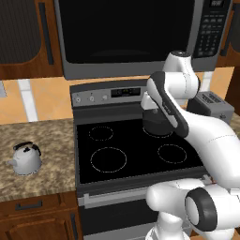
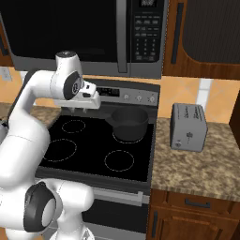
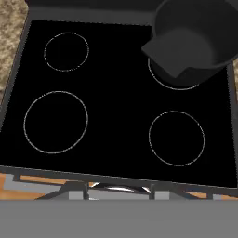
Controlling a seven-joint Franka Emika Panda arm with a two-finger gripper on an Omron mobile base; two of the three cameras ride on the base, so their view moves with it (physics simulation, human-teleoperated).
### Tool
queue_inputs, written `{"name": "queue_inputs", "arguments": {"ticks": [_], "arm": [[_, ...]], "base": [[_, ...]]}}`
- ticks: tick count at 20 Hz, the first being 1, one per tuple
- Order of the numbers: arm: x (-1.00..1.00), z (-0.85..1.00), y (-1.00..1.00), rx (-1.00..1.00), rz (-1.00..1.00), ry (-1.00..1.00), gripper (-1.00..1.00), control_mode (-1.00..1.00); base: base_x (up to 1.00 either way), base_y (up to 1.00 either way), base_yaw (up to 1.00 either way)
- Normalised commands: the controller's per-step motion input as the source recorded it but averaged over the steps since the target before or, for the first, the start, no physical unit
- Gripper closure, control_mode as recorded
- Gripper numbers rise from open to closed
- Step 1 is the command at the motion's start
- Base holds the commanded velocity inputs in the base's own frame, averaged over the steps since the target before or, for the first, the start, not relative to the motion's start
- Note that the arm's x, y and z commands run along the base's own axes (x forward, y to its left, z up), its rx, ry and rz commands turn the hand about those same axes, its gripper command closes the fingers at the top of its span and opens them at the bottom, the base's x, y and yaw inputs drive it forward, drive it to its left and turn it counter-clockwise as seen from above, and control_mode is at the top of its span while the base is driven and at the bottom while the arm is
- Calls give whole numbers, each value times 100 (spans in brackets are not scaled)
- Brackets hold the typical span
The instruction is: Pick the kettle from the counter and place it on a stove burner. Then turn the burner on.
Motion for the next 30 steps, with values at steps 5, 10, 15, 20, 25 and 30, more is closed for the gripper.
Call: {"name": "queue_inputs", "arguments": {"ticks": [5,10,15,20,25,30], "arm": [[-15,0,15,-1,0,-13,-100,-100],[-59,-1,88,-1,7,-25,-100,-100],[-19,-8,100,-5,29,-25,-100,-100],[29,0,100,-5,57,-2,-100,-100],[35,3,96,-9,56,2,-100,-100],[10,10,100,-24,27,12,-100,-100]], "base": [[0,0,0],[0,0,0],[0,0,0],[0,0,0],[0,0,0],[0,0,0]]}}
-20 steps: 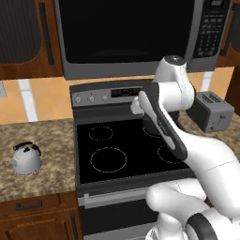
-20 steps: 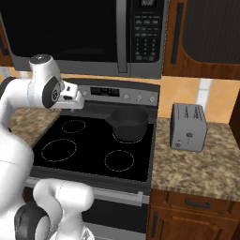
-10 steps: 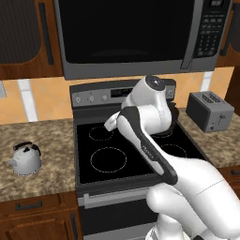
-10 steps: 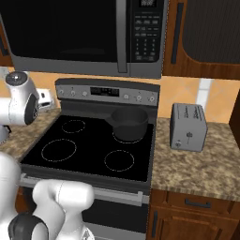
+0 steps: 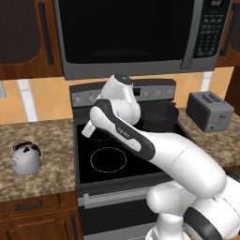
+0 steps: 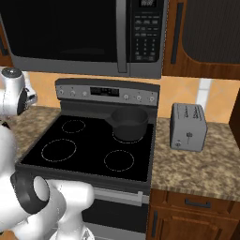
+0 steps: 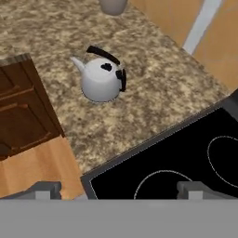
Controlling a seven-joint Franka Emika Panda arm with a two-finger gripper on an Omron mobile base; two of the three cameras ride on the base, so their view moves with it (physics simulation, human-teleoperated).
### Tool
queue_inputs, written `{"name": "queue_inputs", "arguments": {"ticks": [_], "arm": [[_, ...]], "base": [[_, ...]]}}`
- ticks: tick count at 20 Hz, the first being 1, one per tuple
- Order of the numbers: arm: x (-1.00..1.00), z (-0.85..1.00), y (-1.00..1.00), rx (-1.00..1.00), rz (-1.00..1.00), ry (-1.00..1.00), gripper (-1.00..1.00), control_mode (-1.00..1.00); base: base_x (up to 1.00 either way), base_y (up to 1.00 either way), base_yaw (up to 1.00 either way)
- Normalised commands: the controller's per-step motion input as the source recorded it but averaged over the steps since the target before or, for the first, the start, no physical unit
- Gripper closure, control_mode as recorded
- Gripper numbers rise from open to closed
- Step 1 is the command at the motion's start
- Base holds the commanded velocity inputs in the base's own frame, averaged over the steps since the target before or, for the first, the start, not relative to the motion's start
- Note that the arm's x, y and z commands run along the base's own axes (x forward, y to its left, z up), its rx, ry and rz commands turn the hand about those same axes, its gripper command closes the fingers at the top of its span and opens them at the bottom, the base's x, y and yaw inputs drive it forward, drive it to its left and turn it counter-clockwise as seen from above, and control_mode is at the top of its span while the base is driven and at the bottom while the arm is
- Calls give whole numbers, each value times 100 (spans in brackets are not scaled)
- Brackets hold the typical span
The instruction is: Pick the kettle from the counter and place it on a stove burner. Then turn the burner on.
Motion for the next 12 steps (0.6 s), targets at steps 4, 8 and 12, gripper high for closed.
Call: {"name": "queue_inputs", "arguments": {"ticks": [4,8,12], "arm": [[0,0,100,-33,18,22,-100,-100],[0,0,100,-34,17,21,-100,-100],[0,-15,79,-25,21,10,-100,-100]], "base": [[0,0,0],[0,0,0],[0,0,0]]}}
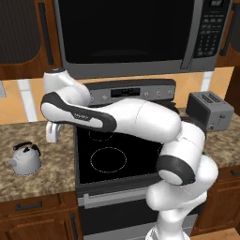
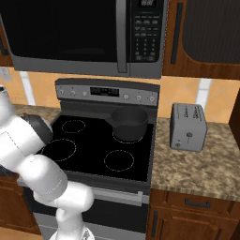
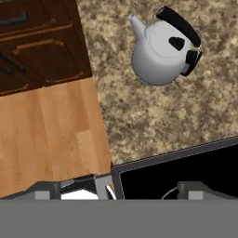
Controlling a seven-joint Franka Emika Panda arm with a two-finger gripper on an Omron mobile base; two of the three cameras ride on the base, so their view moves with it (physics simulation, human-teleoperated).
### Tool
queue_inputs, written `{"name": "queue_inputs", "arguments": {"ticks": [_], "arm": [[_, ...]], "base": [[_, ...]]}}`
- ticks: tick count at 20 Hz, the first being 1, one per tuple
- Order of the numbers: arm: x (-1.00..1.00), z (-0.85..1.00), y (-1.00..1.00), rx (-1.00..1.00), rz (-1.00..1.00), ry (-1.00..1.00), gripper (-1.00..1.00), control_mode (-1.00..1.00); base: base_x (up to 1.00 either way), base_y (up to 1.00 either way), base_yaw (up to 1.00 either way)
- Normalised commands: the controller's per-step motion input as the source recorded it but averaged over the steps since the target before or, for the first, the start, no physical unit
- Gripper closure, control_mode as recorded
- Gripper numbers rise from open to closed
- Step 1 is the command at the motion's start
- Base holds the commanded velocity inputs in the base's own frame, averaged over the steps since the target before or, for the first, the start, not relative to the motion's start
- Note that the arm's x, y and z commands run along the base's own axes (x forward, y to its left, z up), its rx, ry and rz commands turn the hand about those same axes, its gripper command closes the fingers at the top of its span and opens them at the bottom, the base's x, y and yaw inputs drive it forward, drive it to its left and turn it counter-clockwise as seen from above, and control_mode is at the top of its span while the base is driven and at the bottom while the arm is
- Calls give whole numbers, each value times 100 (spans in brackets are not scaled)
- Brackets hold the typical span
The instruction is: Pick the kettle from the counter and place it on a stove burner. Then turn the burner on.
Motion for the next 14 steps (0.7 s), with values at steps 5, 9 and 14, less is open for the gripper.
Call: {"name": "queue_inputs", "arguments": {"ticks": [5,9,14], "arm": [[1,-42,36,-3,25,-1,-100,-100],[18,-19,14,0,24,0,-100,-100],[25,-14,10,1,23,0,-100,-100]], "base": [[0,0,0],[0,0,0],[0,0,0]]}}
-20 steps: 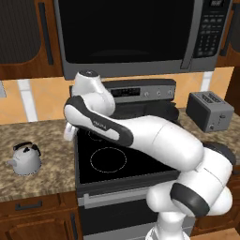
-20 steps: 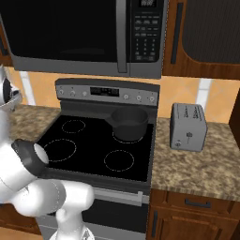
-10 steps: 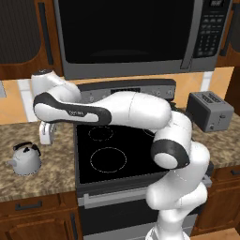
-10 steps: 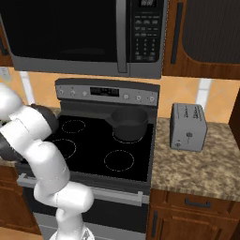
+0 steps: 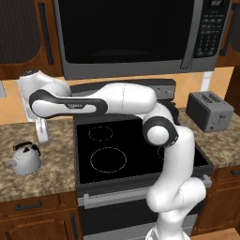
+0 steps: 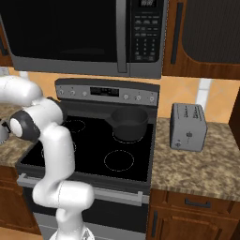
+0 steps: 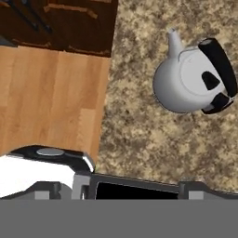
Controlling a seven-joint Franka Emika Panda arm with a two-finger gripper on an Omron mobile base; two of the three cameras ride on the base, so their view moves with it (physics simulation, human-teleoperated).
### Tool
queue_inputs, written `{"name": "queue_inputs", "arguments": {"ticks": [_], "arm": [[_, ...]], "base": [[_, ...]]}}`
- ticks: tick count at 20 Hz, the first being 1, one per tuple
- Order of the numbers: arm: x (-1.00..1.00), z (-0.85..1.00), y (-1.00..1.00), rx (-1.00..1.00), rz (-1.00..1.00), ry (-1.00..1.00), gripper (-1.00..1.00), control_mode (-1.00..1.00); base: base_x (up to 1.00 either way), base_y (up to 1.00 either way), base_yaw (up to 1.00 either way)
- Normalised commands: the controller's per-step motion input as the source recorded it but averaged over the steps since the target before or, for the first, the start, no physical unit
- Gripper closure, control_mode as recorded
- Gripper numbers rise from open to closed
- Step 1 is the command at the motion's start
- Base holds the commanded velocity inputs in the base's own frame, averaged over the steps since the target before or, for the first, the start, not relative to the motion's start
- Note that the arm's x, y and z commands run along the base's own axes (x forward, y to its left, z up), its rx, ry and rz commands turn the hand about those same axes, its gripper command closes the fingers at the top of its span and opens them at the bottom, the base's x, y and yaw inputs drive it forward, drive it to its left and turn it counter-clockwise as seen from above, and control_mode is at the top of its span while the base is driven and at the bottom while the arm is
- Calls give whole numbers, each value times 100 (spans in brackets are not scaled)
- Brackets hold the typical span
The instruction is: Pick the kettle from the counter and place it on a stove burner. Then turn the burner on.
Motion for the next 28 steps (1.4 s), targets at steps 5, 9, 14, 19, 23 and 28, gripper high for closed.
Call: {"name": "queue_inputs", "arguments": {"ticks": [5,9,14,19,23,28], "arm": [[30,-38,14,6,24,0,-100,-100],[27,-47,15,13,25,0,-100,-100],[41,-14,1,27,18,0,-100,-100],[42,-37,0,21,16,1,-100,-100],[41,-57,3,3,17,3,-100,-100],[29,-4,10,0,6,0,-100,-100]], "base": [[0,0,0],[0,0,0],[0,0,0],[0,0,0],[0,0,0],[0,0,0]]}}
